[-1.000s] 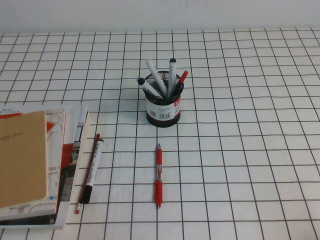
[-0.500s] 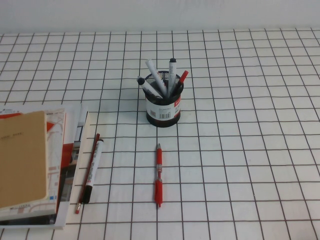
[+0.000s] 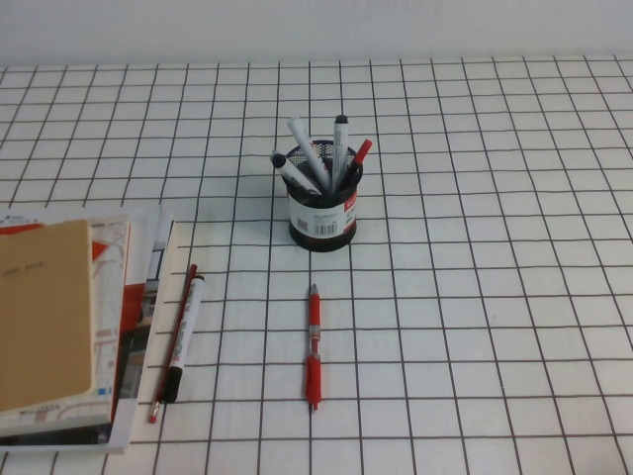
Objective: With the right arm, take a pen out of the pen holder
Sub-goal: 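Take a marker out of the pen holder and lay it on the table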
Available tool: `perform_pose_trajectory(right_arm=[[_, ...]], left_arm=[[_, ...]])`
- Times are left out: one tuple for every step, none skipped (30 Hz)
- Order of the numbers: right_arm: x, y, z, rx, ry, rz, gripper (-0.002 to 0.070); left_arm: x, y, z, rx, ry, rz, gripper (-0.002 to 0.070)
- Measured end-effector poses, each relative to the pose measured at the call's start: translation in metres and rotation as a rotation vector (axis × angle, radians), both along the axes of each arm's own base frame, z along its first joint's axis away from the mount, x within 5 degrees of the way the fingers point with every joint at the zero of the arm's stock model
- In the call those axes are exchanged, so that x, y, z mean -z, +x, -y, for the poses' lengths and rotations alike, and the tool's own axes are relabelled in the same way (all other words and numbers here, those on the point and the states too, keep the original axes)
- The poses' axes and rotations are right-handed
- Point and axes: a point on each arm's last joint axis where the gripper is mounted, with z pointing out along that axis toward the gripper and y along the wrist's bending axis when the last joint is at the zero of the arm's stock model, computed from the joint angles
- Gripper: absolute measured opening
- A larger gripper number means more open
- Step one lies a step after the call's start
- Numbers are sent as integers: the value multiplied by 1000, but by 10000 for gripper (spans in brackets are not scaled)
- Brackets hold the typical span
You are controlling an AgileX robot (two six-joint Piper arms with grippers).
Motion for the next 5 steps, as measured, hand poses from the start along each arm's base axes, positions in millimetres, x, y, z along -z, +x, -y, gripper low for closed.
perform_pose_trajectory(right_arm=[[0, 0, 0, 0, 0, 0, -15], [0, 0, 0, 0, 0, 0, -15], [0, 0, 0, 0, 0, 0, -15], [0, 0, 0, 0, 0, 0, -15], [0, 0, 0, 0, 0, 0, -15]], left_arm=[[0, 0, 0, 0, 0, 0, -4], [0, 0, 0, 0, 0, 0, -4], [0, 0, 0, 0, 0, 0, -4], [0, 0, 0, 0, 0, 0, -4], [0, 0, 0, 0, 0, 0, -5]])
